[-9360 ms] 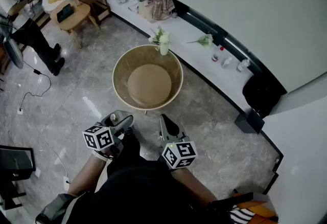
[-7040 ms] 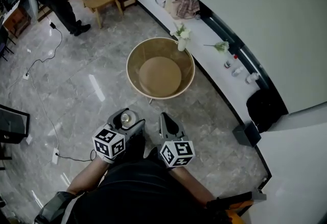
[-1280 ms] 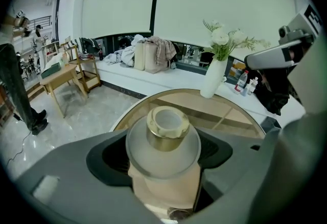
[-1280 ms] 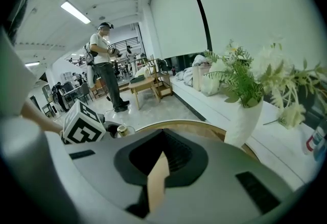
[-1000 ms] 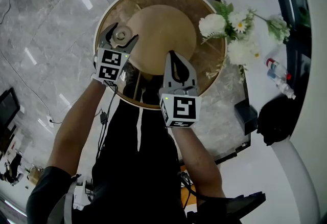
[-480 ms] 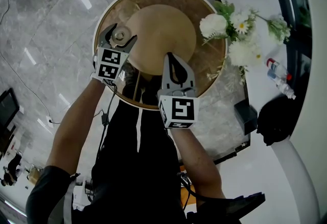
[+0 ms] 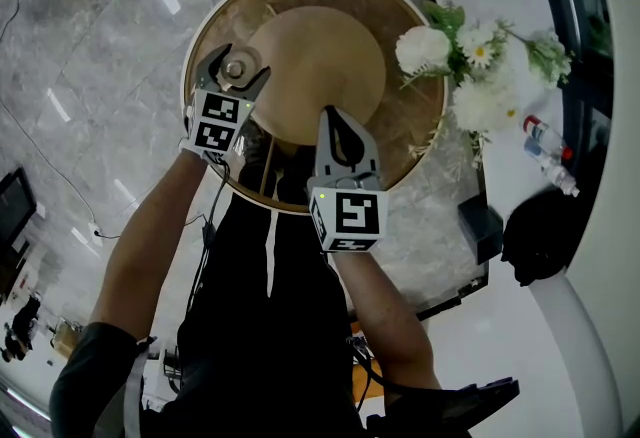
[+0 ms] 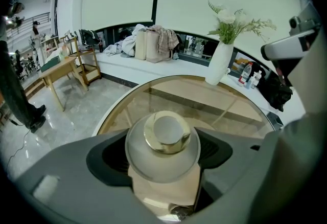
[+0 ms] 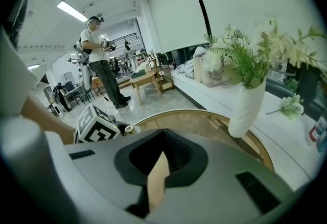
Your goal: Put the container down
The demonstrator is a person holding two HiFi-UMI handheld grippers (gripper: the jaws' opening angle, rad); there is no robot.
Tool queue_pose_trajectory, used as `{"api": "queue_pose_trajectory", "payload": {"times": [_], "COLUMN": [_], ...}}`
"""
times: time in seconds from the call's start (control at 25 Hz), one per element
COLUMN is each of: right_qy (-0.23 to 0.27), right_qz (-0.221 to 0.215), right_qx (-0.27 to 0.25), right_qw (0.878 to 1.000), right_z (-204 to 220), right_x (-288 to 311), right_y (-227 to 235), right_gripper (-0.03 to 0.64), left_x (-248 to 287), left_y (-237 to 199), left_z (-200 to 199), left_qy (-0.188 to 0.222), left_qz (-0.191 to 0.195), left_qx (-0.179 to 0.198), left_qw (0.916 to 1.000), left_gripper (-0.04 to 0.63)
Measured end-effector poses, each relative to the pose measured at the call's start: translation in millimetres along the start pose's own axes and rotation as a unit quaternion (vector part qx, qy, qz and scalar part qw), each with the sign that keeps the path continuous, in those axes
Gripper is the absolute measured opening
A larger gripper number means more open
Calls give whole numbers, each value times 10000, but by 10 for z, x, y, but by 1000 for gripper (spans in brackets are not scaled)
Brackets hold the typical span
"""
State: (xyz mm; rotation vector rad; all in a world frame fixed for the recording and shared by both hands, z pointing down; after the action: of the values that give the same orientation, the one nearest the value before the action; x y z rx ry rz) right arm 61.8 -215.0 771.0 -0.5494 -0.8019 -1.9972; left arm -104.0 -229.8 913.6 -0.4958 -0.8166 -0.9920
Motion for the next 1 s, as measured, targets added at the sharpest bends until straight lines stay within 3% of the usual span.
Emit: {"api": "queue_pose_trajectory", "payload": {"times": [0.28,0.76,0.88,1.0], "right_qy": [-5,-130,-122,-122], "right_qz": [-33,-275,-322,-320], "right_qx": [21,70,0,-37], "right_qw": [10000,9995,9994,9994], "right_z": [-2,-56,-120,-201], "right_x": [-16,-163,-221,-307], "right_y": [-19,-240,-306,-356], "right_gripper": [2,2,2,2], "left_x": [7,-494,-743,-1077], "left_y": [36,107,104,35], "left_z": [35,214,216,91], "left_qy": [-106,-220,-139,168], "left_qz": [77,-250,-424,-636], "left_qx": [-75,-687,-1020,-1631], "left_qw": [9999,9971,9938,9844], "left_gripper": [354,356,356,354]}}
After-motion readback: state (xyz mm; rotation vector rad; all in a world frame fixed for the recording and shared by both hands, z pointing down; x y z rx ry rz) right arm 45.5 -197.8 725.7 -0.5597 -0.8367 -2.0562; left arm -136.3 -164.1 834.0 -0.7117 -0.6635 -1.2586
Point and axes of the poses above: the fingertips, and each gripper's own axes: x forward along the fingers, y to its right, z out of its underside, the point moved 3 cm from there along -x, backward along the fingers, and after that the axes turned 9 degrees about x, right-handed, at the moved point
